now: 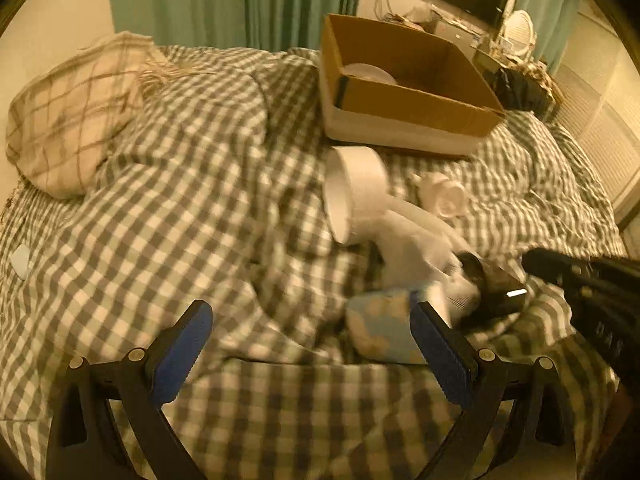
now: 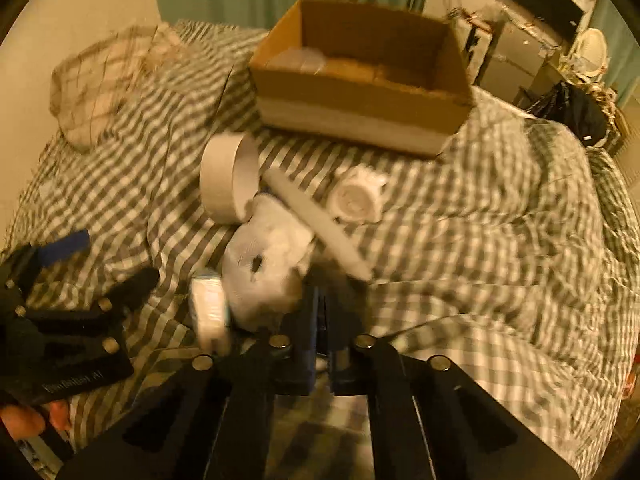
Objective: Organize objects
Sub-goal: 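Grasp the blue-and-white tissue pack with the left tool while the right tool grasps the black cup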
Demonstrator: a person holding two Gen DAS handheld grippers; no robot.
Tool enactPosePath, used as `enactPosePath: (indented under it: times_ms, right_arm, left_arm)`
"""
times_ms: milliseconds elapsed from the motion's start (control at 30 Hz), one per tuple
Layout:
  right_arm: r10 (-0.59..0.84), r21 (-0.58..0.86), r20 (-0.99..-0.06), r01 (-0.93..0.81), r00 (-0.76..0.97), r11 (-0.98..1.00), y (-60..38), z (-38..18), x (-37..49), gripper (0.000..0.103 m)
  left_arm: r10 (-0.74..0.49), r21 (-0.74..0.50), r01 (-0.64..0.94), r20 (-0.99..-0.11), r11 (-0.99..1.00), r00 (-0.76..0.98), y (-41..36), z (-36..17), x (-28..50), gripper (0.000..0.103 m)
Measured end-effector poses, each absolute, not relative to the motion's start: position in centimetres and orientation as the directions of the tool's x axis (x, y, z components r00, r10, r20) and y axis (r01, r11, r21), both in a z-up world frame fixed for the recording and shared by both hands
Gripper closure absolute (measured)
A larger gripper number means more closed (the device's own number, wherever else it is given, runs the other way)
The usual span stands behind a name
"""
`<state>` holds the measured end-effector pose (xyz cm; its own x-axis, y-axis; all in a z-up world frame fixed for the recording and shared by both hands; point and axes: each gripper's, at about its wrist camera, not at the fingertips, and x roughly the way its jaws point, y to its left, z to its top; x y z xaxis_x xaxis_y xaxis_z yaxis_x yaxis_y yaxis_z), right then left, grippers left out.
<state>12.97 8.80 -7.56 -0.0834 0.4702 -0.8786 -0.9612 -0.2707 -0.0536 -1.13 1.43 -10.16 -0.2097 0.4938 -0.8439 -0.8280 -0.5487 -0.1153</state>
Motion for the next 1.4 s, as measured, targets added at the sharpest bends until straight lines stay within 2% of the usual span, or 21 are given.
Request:
enactPosePath:
  times_ms: [167, 300, 367, 433, 467, 500, 533, 567, 667, 767, 867, 967, 1067, 1167, 1233, 1267, 1300, 1333, 1400]
  right_arm:
    - [0.471, -0.025, -0.877, -0.971, -0.093, -0.239, 9.1, -7.5, 14.5, 0.100]
    - [0.475, -0.001, -0.873, -0.974, -0.111, -0.228, 9.2, -7.3, 15.2, 0.100]
    - [0.469, 0.009, -0.876, -0.975, -0.115, -0.220, 9.4, -7.6, 15.3, 0.100]
    - [0.467, 0.015, -0.877, -0.976, -0.117, -0.218, 9.5, -7.8, 15.3, 0.098]
    - [0.464, 0.015, -0.878, -0.975, -0.118, -0.220, 9.6, -7.9, 15.3, 0.087]
    - [0.464, 0.015, -0.878, -0.975, -0.120, -0.223, 9.6, -8.0, 15.2, 0.071]
    - [0.465, 0.013, -0.877, -0.974, -0.120, -0.226, 9.5, -8.0, 15.0, 0.064]
    - [0.468, 0.010, -0.876, -0.974, -0.119, -0.228, 9.5, -8.0, 15.0, 0.057]
    - [0.468, 0.009, -0.876, -0.973, -0.118, -0.229, 9.5, -8.0, 14.9, 0.057]
    - [0.468, 0.005, -0.877, -0.974, -0.112, -0.225, 9.5, -7.9, 14.9, 0.053]
    - [0.467, 0.008, -0.876, -0.970, -0.124, -0.242, 9.3, -7.8, 14.4, 0.044]
    - [0.442, 0.005, -0.888, -0.961, -0.131, -0.276, 9.3, -8.3, 13.2, 0.040]
    - [0.389, -0.039, -0.918, -0.961, -0.074, -0.275, 9.9, -10.0, 12.3, 0.040]
    - [0.359, -0.048, -0.932, -0.961, -0.056, -0.274, 10.2, -10.9, 12.1, 0.040]
    - [0.351, -0.055, -0.935, -0.960, -0.047, -0.276, 10.3, -11.1, 12.1, 0.040]
    - [0.347, -0.052, -0.936, -0.959, -0.051, -0.279, 10.2, -11.3, 12.1, 0.045]
    - [0.338, -0.040, -0.939, -0.956, -0.064, -0.290, 10.2, -11.4, 12.0, 0.054]
    - [0.338, -0.044, -0.939, -0.955, -0.061, -0.294, 10.1, -11.5, 11.9, 0.054]
    - [0.348, -0.051, -0.935, -0.953, -0.060, -0.300, 9.9, -11.3, 11.9, 0.054]
  left_arm:
    - [0.504, -0.137, -0.859, -0.850, -0.494, -0.155, 3.1, -10.1, 1.0, 0.002]
    - [0.454, -0.099, -0.873, -0.878, -0.477, -0.148, 4.6, -11.7, 1.7, 0.005]
    - [0.444, -0.130, -0.874, -0.890, -0.467, -0.105, 4.9, -12.7, 1.5, 0.019]
    - [0.449, -0.170, -0.879, -0.892, -0.445, -0.055, 5.1, -13.4, 1.6, 0.028]
    - [0.451, -0.180, -0.884, -0.892, -0.432, -0.040, 5.2, -13.6, 1.8, 0.038]
    - [0.453, -0.192, -0.889, -0.891, -0.416, -0.020, 5.3, -13.7, 2.0, 0.045]
    - [0.457, -0.202, -0.895, -0.889, -0.398, -0.003, 5.4, -13.8, 2.3, 0.056]
    - [0.461, -0.197, -0.899, -0.887, -0.391, -0.006, 5.3, -13.8, 2.6, 0.061]
    - [0.487, -0.210, -0.900, -0.874, -0.382, -0.003, 4.8, -13.1, 2.7, 0.076]
    - [0.524, -0.244, -0.880, -0.852, -0.408, -0.006, 3.8, -11.9, 1.4, 0.082]
    - [0.545, -0.259, -0.861, -0.838, -0.438, -0.025, 2.7, -11.0, -0.1, 0.083]
    - [0.547, -0.281, -0.841, -0.837, -0.462, -0.021, 1.8, -11.2, -1.5, 0.083]
    - [0.536, -0.299, -0.830, -0.844, -0.470, 0.001, 1.7, -11.9, -2.0, 0.083]
    - [0.511, -0.266, -0.843, -0.859, -0.468, -0.013, 2.4, -12.4, -1.5, 0.082]
    - [0.491, -0.254, -0.849, -0.871, -0.463, -0.007, 2.8, -12.7, -1.2, 0.074]
    - [0.476, -0.246, -0.854, -0.880, -0.459, -0.002, 3.0, -13.0, -1.1, 0.064]
    - [0.450, -0.222, -0.854, -0.893, -0.470, -0.016, 3.2, -13.3, -1.0, 0.055]
    - [0.436, -0.201, -0.855, -0.899, -0.479, -0.033, 3.3, -13.5, -0.9, 0.048]
    - [0.444, -0.211, -0.854, -0.895, -0.476, -0.026, 3.3, -13.6, -0.8, 0.048]
